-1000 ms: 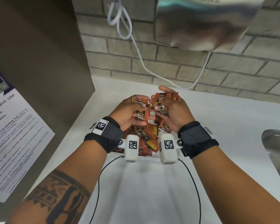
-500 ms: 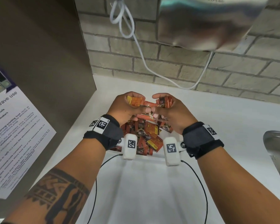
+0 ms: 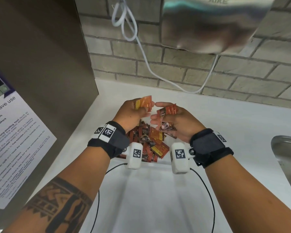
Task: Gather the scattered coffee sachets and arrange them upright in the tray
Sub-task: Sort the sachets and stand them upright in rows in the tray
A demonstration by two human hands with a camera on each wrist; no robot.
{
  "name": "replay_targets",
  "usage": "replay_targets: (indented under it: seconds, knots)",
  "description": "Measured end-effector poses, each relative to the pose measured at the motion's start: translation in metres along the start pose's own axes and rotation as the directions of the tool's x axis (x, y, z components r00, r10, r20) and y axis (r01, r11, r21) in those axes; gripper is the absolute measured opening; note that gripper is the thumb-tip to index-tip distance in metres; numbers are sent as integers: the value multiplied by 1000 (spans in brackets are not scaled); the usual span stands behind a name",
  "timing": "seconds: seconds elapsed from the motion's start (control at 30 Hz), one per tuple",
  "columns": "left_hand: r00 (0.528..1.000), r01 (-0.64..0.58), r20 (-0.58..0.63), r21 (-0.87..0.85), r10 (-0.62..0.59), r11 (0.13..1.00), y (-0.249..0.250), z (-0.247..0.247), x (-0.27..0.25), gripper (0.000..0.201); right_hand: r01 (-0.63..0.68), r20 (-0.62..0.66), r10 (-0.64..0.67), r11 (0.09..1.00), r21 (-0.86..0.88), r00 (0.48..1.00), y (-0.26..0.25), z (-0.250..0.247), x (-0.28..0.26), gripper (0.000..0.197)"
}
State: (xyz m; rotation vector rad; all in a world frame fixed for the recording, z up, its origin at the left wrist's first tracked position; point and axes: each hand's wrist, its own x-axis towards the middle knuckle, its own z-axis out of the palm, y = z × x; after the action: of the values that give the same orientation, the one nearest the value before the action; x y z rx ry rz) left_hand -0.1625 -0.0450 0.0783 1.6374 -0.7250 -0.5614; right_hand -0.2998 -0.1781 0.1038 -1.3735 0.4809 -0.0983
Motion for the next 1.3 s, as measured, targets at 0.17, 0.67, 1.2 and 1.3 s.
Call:
replay_targets:
  seconds: [0.17,0.67,1.2,1.3]
  knots:
    - [981,-174,144,349,131,921,0,11,-7,58,26,-102,-7,982,188,995,2,8,5,49]
    - [989,-30,138,-120,46,992,5,3,-12,61,38,-80,-30,994,100,996,7,1,9,42]
    - [855,-510,441,619,273,596,49,23,2,89,-13,48,7,993,122,999,-21,-2,4,24]
    - [850,-522,446,640,280,564,51,26,4,87,24,-16,-23,996,86,1000,-22,-3,2,17]
